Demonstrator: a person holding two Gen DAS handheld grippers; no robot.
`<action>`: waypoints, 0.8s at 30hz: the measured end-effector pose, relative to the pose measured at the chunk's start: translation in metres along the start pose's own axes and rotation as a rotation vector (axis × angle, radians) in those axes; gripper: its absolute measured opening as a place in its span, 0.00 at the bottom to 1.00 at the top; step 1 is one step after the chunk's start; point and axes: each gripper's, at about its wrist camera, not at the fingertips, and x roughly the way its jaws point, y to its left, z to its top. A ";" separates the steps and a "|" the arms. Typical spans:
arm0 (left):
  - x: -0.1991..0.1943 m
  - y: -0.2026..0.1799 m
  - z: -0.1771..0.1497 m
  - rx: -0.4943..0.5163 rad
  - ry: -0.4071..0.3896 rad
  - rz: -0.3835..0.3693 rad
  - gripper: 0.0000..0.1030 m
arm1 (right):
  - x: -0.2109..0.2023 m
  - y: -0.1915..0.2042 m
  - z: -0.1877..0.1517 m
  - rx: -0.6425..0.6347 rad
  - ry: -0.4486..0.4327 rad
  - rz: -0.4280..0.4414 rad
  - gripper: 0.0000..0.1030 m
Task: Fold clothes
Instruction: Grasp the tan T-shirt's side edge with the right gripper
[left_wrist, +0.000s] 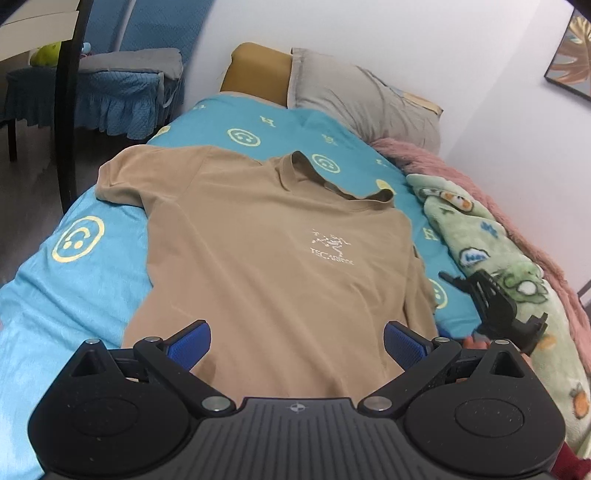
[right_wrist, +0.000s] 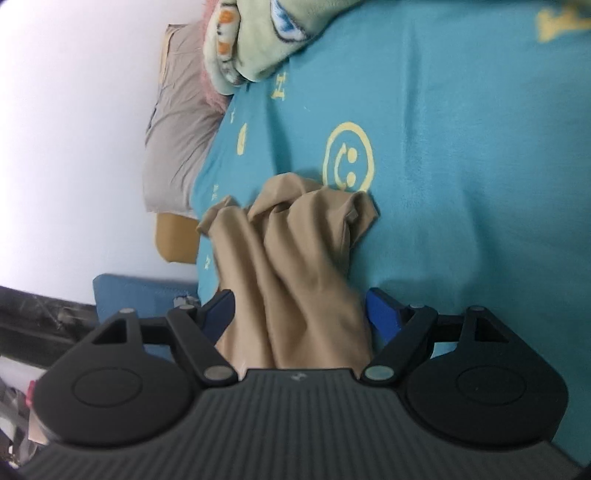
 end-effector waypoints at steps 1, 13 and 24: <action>0.004 0.002 0.001 0.002 -0.002 0.002 0.98 | 0.007 0.001 0.002 -0.018 -0.029 0.005 0.76; 0.054 -0.002 -0.004 0.031 0.099 -0.005 0.98 | 0.062 0.010 0.037 -0.020 -0.050 0.000 0.25; 0.051 -0.006 -0.007 0.060 0.081 0.024 0.98 | -0.001 0.055 0.063 -0.262 -0.349 0.024 0.15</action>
